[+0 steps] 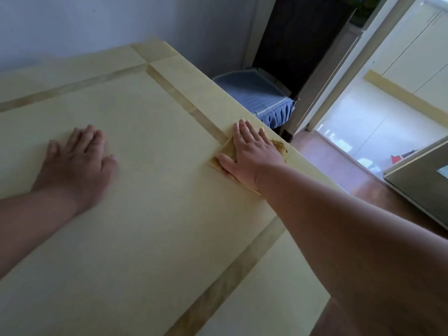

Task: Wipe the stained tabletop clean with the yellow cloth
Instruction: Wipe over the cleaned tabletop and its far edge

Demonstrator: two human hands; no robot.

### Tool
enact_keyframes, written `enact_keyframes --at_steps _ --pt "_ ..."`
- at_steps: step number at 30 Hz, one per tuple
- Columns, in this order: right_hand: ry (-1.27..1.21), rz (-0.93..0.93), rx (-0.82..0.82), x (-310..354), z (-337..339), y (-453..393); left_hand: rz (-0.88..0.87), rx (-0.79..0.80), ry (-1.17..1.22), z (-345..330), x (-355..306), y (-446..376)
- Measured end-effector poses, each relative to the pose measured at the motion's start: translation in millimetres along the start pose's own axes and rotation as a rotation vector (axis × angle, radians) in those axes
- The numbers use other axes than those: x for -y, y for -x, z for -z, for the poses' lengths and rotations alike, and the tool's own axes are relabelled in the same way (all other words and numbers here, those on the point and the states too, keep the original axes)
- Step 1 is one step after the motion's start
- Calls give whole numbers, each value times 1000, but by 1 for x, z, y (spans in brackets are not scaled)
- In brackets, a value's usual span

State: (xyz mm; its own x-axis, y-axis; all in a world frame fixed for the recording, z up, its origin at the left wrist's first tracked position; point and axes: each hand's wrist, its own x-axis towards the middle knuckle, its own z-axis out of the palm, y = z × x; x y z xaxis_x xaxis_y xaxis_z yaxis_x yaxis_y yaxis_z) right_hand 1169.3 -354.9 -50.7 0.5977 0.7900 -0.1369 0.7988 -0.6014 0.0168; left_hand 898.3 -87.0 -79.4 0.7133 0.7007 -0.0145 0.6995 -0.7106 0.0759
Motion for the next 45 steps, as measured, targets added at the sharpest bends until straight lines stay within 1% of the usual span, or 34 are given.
enact_keyframes --at_steps 5,7,11,14,17,21,26,28,32,34,39,45 --pt "-14 -110 11 -35 -7 50 -3 -25 -2 -2 0 0" --pt "-21 -149 11 -49 -9 75 -31 -41 -14 -3 -2 -1" --pt "-25 -207 13 -70 -15 114 -39 -8 -36 11 -22 1" --pt "-32 -246 17 -83 -19 141 -133 23 121 15 -39 22" --pt "-42 -257 35 -95 -25 167 -263 42 120 2 -26 47" --pt "-41 -252 54 -101 -26 179 -275 27 40 -5 -4 67" --pt "-47 -273 56 -101 -24 170 -271 18 8 -2 -11 76" --pt "-69 -342 53 -97 -23 163 -260 14 0 1 -12 76" --pt "-126 -539 40 -83 -21 143 -253 15 -16 4 -16 77" --pt "-132 -597 32 -79 -21 138 -254 19 -23 7 -18 76" --pt "-143 -670 29 -59 -20 141 -255 25 -46 8 -19 77" --pt "-162 -719 35 8 -18 152 -254 41 -57 11 -21 80"
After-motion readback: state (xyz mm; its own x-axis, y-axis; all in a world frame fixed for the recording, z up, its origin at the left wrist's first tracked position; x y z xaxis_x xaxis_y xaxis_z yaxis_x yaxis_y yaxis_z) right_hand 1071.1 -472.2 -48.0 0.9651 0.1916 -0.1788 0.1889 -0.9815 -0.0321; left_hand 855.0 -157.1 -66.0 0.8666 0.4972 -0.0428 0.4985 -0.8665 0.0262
